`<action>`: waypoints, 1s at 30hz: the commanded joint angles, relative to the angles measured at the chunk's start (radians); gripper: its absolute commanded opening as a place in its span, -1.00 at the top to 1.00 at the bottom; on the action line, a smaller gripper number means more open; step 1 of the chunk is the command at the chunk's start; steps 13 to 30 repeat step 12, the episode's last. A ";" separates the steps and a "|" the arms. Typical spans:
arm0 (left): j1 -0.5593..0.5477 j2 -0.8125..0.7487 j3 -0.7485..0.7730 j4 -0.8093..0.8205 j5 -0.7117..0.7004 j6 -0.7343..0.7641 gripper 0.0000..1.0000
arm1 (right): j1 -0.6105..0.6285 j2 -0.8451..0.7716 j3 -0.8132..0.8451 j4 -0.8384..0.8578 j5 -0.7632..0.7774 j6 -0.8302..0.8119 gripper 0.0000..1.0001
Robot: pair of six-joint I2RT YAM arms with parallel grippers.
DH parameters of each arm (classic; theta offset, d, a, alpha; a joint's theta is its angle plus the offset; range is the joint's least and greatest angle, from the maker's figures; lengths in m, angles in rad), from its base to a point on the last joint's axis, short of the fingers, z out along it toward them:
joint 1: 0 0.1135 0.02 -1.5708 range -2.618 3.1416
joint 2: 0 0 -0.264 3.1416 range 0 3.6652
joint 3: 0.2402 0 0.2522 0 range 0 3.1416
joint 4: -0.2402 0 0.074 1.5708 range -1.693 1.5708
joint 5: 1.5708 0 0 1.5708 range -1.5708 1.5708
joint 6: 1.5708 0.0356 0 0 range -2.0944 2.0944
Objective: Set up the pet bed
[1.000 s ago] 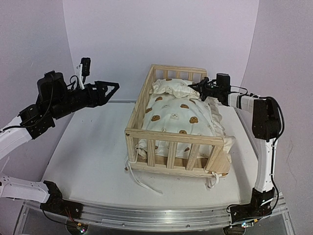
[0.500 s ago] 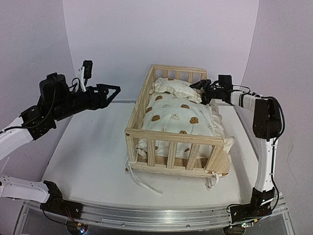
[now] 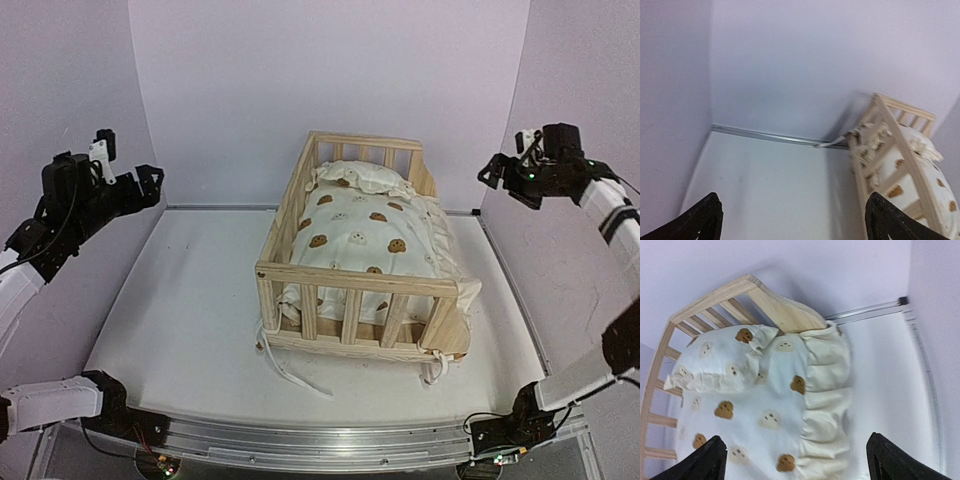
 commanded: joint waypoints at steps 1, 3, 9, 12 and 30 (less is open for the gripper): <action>0.141 -0.049 0.068 -0.040 -0.095 0.107 -0.99 | 0.021 -0.321 -0.179 -0.044 0.278 -0.236 -0.97; 0.152 -0.049 0.082 -0.036 -0.115 0.143 -0.99 | 0.022 -0.437 -0.228 -0.025 0.205 -0.237 -0.96; 0.153 -0.053 0.114 -0.021 -0.074 0.168 -0.99 | 0.022 -0.649 -0.278 -0.014 0.144 -0.195 -0.96; 0.153 -0.063 0.110 -0.015 -0.047 0.160 -0.99 | 0.021 -0.673 -0.294 -0.022 0.153 -0.158 -0.96; 0.153 -0.063 0.110 -0.015 -0.047 0.160 -0.99 | 0.021 -0.673 -0.294 -0.022 0.153 -0.158 -0.96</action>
